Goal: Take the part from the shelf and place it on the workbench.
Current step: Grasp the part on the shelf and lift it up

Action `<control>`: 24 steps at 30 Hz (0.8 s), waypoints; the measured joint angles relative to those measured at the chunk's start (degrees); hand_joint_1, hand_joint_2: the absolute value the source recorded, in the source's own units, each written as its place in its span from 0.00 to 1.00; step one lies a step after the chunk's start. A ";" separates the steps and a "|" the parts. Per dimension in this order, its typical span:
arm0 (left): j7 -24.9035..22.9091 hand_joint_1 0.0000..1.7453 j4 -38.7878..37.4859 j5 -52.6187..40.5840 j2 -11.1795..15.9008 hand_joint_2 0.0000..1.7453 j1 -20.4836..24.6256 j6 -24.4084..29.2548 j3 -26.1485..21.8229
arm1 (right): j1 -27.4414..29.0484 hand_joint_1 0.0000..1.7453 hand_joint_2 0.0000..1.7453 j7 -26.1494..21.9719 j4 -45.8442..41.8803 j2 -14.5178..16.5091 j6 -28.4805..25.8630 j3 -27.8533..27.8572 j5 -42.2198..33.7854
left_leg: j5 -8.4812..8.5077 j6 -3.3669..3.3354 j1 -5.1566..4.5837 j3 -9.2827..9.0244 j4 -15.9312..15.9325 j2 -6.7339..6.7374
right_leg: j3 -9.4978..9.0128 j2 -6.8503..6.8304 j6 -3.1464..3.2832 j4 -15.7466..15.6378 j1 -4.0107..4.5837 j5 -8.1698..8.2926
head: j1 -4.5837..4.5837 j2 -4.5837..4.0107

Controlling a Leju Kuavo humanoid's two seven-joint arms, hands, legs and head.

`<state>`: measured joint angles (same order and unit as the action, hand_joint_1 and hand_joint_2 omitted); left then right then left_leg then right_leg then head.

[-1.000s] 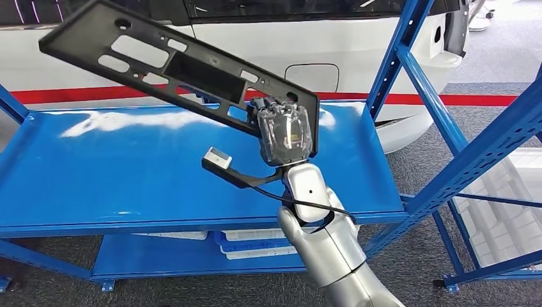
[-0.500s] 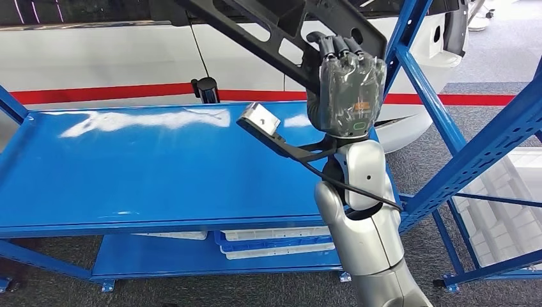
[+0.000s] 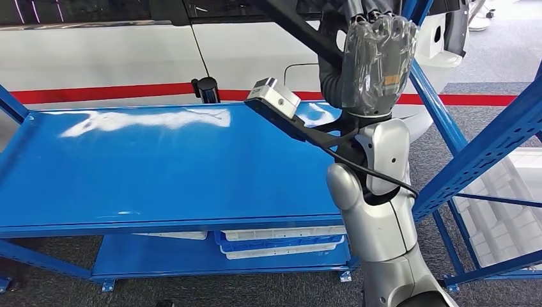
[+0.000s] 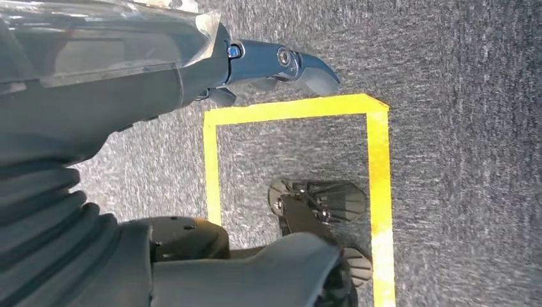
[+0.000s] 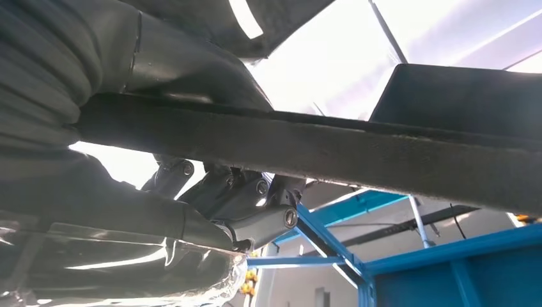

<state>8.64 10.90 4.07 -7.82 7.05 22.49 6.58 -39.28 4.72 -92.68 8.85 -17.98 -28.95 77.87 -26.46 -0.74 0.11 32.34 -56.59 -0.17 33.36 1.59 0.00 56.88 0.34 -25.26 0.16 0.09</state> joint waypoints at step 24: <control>2.63 0.00 0.03 3.23 0.22 1.00 -1.56 -5.67 -4.94 | 6.42 1.00 1.00 -16.31 0.57 -2.08 3.44 2.94 -51.69 | 0.12 -0.85 1.01 -1.78 1.62 0.23 | 5.10 -1.47 -3.77 9.07 -2.50 -2.20 | -0.51 0.00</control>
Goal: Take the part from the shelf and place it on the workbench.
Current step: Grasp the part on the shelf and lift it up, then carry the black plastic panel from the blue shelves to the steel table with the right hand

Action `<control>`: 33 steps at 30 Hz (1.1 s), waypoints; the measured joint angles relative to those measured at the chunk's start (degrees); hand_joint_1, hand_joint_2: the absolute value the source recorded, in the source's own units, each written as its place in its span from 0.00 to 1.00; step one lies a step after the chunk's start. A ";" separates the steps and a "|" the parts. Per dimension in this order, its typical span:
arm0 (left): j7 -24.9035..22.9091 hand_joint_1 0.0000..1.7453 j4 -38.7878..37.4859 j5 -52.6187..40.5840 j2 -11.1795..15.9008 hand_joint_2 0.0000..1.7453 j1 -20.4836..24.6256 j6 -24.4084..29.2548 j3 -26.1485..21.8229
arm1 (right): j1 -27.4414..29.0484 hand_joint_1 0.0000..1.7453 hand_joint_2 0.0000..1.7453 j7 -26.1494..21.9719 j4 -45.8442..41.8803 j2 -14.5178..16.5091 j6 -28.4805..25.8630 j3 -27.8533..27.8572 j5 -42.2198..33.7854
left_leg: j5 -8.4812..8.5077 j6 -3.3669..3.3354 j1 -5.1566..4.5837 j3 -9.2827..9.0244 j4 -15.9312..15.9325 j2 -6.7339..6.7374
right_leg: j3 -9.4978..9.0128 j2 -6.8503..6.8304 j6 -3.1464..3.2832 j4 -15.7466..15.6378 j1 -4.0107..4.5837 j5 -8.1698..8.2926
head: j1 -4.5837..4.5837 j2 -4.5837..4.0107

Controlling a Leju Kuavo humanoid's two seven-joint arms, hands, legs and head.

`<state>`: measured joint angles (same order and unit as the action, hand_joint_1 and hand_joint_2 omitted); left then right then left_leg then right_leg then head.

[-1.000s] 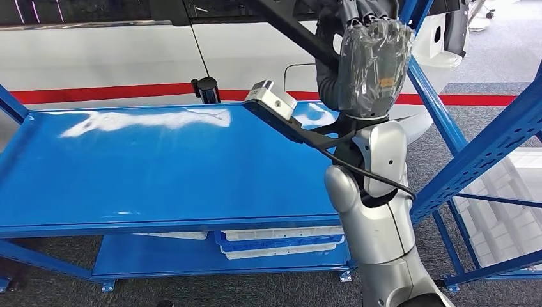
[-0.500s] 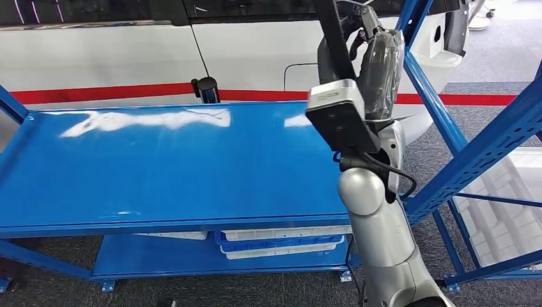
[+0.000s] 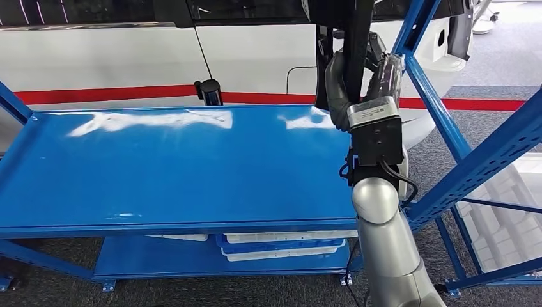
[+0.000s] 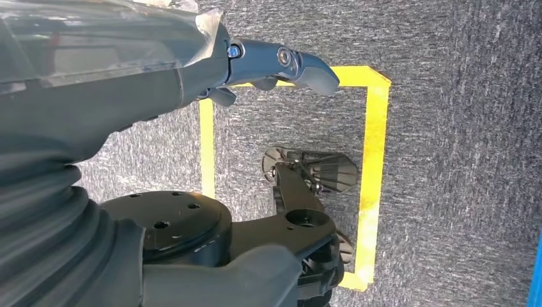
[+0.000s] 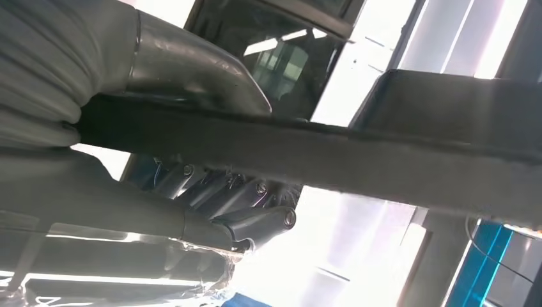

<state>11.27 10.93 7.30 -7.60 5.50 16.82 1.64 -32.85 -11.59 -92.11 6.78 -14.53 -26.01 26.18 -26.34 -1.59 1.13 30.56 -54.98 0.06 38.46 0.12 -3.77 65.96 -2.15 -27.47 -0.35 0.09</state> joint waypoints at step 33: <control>3.47 0.00 -0.03 0.33 1.50 1.00 -0.39 1.23 -1.90 | 15.16 1.00 1.00 -1.35 -9.97 -2.39 -3.09 4.20 -4.14 | 3.45 0.32 -0.75 5.64 -2.30 1.07 | -8.73 -0.01 -0.35 -5.92 0.59 -2.47 | 0.32 0.00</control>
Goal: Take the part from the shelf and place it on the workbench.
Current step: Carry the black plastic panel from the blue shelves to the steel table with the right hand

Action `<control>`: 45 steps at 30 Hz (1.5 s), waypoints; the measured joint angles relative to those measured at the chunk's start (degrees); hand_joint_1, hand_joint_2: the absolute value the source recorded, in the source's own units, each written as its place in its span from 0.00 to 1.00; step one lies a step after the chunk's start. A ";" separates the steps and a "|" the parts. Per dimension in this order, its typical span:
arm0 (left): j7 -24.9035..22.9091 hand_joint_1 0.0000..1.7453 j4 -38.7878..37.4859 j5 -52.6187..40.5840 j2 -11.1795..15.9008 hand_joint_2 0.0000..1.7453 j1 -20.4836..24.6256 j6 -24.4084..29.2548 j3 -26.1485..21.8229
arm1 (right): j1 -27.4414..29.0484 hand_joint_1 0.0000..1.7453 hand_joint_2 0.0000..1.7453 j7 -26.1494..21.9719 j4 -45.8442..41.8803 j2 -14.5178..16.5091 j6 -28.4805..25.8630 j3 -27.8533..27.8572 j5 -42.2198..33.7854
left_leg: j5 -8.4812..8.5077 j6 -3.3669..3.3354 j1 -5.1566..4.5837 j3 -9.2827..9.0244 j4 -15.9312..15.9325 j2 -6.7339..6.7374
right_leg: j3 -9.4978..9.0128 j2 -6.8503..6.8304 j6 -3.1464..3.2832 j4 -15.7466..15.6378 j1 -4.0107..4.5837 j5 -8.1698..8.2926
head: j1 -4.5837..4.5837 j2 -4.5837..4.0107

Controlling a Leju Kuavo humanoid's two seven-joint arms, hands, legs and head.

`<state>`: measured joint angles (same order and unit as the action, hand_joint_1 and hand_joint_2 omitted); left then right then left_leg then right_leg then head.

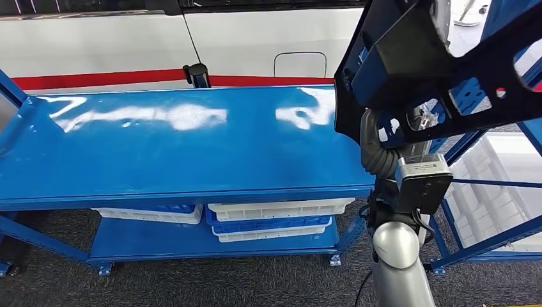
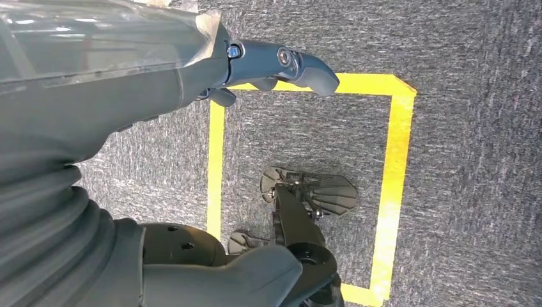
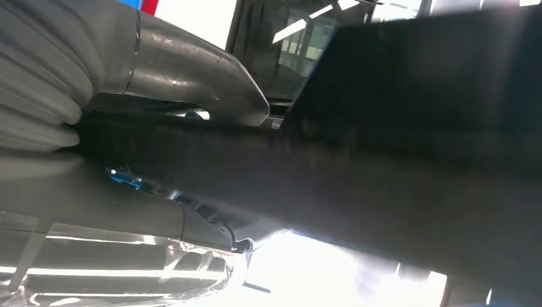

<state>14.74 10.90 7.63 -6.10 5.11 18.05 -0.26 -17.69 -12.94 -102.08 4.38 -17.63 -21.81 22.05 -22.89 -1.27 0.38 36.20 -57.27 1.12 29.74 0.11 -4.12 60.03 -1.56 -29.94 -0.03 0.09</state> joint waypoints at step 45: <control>-4.98 0.00 0.19 0.67 0.41 1.00 5.09 -0.76 -3.29 | -14.99 1.00 1.00 7.89 12.31 0.53 4.39 0.01 10.82 | -4.23 4.01 1.79 -3.21 -5.09 -1.44 | 3.78 -0.46 3.09 -3.18 -0.53 5.10 | 0.98 0.00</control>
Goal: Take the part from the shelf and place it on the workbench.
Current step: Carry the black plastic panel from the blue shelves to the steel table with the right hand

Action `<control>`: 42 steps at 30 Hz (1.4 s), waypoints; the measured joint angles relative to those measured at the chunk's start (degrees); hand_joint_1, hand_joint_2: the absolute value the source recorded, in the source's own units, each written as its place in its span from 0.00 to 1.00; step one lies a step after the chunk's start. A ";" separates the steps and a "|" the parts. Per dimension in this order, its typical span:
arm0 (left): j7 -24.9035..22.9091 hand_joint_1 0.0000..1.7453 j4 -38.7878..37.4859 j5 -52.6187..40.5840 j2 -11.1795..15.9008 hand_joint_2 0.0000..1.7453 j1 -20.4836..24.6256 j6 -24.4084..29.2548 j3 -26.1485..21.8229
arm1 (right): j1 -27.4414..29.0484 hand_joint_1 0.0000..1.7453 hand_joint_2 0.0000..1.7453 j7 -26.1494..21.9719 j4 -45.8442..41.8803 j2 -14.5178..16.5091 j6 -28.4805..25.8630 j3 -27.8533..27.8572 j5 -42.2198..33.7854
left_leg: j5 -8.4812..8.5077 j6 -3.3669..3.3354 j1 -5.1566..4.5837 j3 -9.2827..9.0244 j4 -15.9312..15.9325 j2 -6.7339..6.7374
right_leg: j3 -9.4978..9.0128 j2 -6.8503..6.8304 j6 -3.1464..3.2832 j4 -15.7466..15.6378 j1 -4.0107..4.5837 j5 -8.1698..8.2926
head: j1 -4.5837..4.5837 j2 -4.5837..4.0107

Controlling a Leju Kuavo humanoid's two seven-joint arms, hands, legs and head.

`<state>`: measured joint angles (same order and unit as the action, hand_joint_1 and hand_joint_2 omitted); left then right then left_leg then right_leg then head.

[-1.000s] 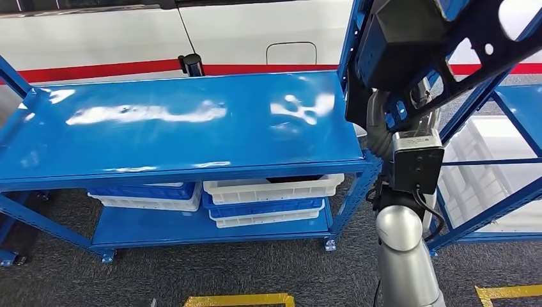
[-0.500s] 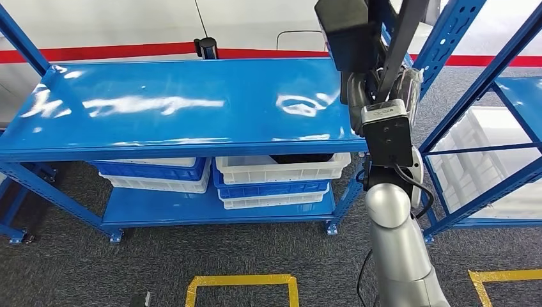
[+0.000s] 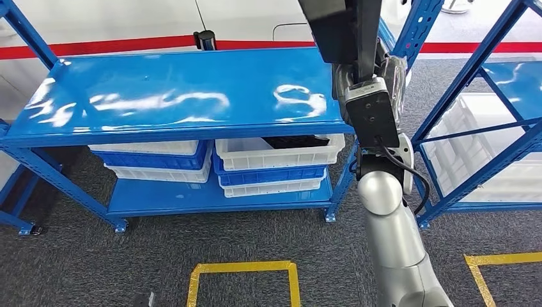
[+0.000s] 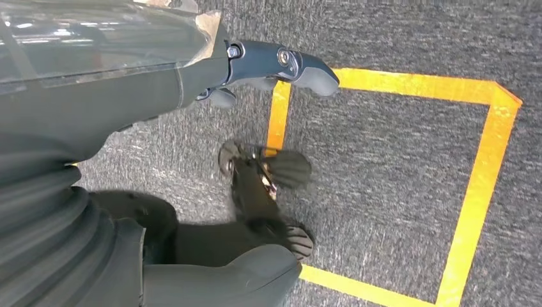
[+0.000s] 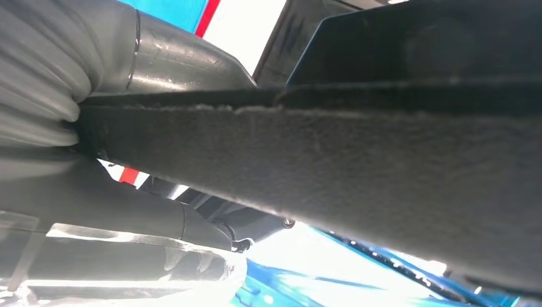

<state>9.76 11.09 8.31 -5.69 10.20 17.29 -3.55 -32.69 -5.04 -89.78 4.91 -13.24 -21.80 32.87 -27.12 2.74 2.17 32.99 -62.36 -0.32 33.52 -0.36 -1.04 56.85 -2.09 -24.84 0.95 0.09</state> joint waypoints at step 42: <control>3.09 0.00 -0.01 3.26 1.32 1.00 -1.37 0.40 -3.78 | -11.81 1.00 1.00 -3.78 16.59 1.64 1.67 -1.96 -5.44 | 3.58 -5.01 -1.38 3.98 3.86 0.36 | 8.85 -0.02 -2.17 18.71 0.66 -6.78 | -0.77 0.00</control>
<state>12.85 11.08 11.56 -4.37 8.83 17.70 -7.33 -44.50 -8.82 -73.19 6.55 -11.57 -23.76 27.43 -23.53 -2.27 0.79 36.96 -58.50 0.04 42.36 -0.38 -3.21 75.56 -1.43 -31.62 0.18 0.09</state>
